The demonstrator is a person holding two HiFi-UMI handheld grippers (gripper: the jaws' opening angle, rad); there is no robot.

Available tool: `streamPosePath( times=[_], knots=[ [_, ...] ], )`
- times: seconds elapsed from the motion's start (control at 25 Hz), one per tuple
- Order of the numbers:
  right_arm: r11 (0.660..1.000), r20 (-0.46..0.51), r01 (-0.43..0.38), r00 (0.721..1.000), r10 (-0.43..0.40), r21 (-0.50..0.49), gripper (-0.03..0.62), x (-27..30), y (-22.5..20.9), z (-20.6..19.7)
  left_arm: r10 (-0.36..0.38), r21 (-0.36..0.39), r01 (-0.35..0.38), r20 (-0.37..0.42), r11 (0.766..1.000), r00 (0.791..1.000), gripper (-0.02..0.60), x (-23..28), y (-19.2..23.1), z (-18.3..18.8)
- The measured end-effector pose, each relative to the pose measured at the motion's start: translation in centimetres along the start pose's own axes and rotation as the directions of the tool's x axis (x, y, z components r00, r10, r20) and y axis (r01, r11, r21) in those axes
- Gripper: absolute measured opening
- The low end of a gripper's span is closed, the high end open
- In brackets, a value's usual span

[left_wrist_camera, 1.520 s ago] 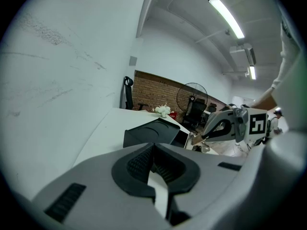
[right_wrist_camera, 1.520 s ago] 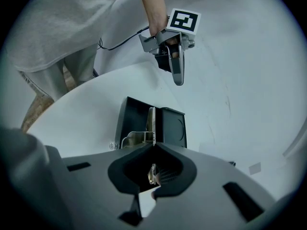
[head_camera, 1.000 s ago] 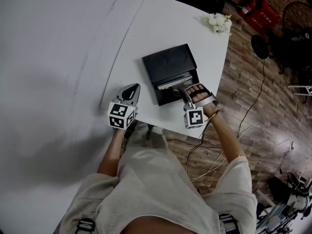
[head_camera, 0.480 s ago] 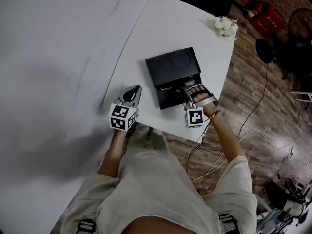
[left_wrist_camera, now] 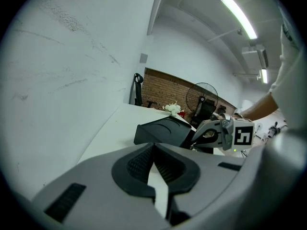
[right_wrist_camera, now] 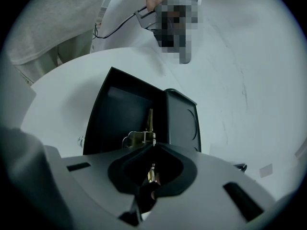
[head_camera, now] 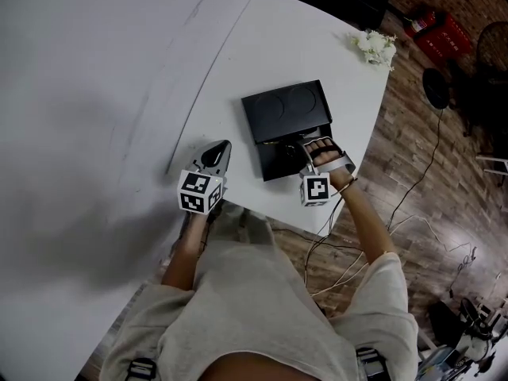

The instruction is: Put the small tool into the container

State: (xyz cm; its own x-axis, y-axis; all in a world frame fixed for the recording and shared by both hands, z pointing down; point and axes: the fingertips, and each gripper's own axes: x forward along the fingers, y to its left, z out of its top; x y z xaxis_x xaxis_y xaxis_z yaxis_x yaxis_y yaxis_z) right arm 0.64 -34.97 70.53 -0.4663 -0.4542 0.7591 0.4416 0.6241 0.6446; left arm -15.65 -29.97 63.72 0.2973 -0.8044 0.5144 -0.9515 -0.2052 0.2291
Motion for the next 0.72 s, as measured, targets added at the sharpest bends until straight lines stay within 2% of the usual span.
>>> streamPosePath(
  times=[0.72],
  knots=[
    [1.000,-0.009,-0.016,1.000,0.016,0.009,0.015,0.8,1.7,-0.1,-0.006,-0.001,0.006,-0.008,1.000,1.000,0.011,0.1,0.4,-0.2]
  ],
)
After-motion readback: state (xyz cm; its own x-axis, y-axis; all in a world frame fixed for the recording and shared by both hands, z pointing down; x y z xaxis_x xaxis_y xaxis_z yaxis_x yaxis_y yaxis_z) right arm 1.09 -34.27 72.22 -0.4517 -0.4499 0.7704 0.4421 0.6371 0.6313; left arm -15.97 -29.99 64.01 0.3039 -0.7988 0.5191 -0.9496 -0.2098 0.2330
